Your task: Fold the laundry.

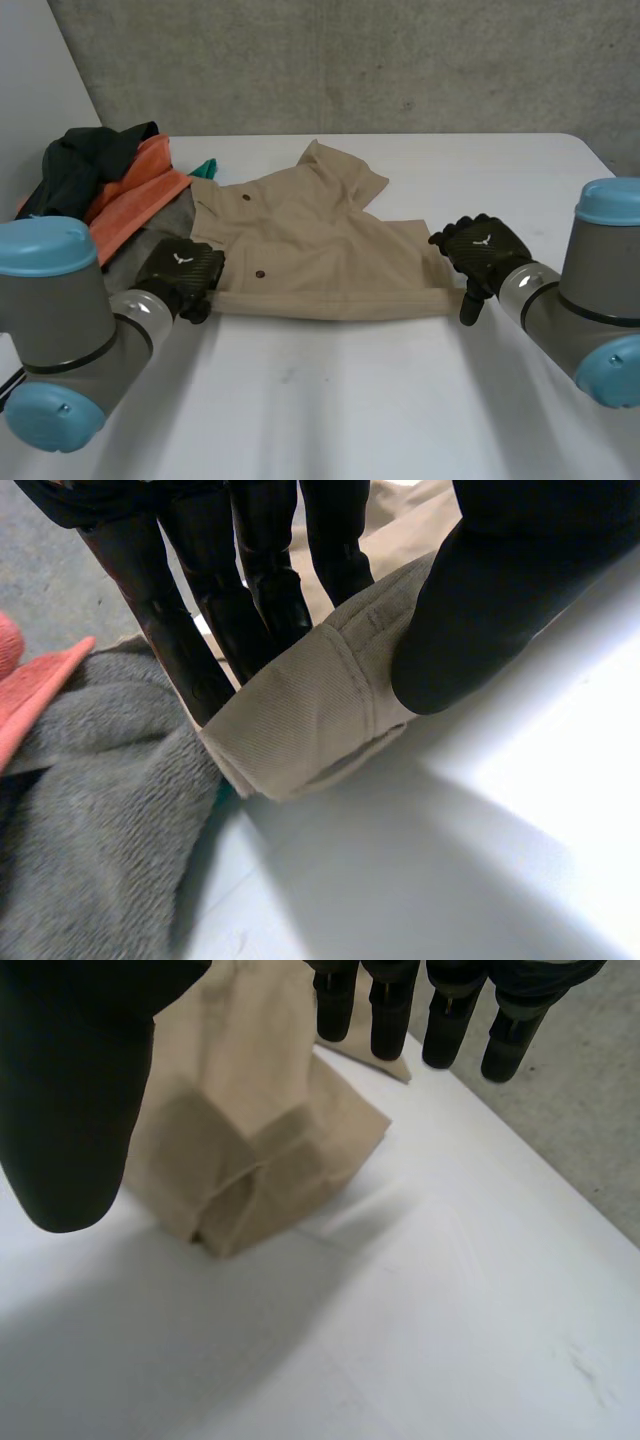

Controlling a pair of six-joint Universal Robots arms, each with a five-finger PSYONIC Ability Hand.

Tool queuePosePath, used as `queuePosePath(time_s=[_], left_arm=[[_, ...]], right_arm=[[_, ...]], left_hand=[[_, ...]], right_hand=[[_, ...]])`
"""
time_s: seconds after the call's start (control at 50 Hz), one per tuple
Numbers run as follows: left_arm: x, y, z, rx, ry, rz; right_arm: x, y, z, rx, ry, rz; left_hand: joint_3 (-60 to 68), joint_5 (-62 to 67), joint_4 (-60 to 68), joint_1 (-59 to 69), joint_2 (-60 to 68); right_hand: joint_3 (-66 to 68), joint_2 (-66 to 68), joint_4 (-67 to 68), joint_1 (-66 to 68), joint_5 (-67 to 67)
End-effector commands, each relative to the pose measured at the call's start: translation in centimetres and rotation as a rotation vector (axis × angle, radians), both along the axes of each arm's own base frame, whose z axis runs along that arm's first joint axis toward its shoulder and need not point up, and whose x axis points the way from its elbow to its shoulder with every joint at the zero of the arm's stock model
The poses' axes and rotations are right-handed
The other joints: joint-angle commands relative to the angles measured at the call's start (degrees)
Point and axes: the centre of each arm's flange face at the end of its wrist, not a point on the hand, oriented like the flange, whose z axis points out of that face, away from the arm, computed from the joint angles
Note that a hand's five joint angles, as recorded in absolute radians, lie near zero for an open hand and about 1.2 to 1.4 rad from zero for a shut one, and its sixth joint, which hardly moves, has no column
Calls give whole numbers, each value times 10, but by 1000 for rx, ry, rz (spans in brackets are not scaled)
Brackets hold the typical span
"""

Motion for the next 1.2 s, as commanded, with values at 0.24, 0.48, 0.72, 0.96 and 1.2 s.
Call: queuePosePath(time_s=[0.24, 0.48, 0.72, 0.96, 1.2], left_arm=[[37, -70, 156, -570, 72, 159], [-104, -18, 225, -706, 502, -329], [-186, 110, 52, -46, 394, -821], [-152, 88, 95, -280, 384, -591], [-65, 43, 100, -221, 136, -271]], right_arm=[[-31, 5, 56, -112, -83, -38], [-56, -19, 64, -130, -172, -165], [-80, -37, 59, -126, -174, -238], [-68, -30, 57, -97, -160, -158], [-47, 38, 68, 76, -29, 13]], left_hand=[[121, 145, 114, 140, 116], [121, 145, 114, 140, 116], [-224, -199, -230, -204, -228], [-579, -555, -586, -560, -584], [-579, -555, -586, -560, -584]], right_hand=[[-33, -29, -34, -33, -34], [-33, -29, -34, -33, -34], [-33, -29, -34, -33, -34], [-33, -29, -34, -33, -34], [-33, -29, -34, -33, -34]])
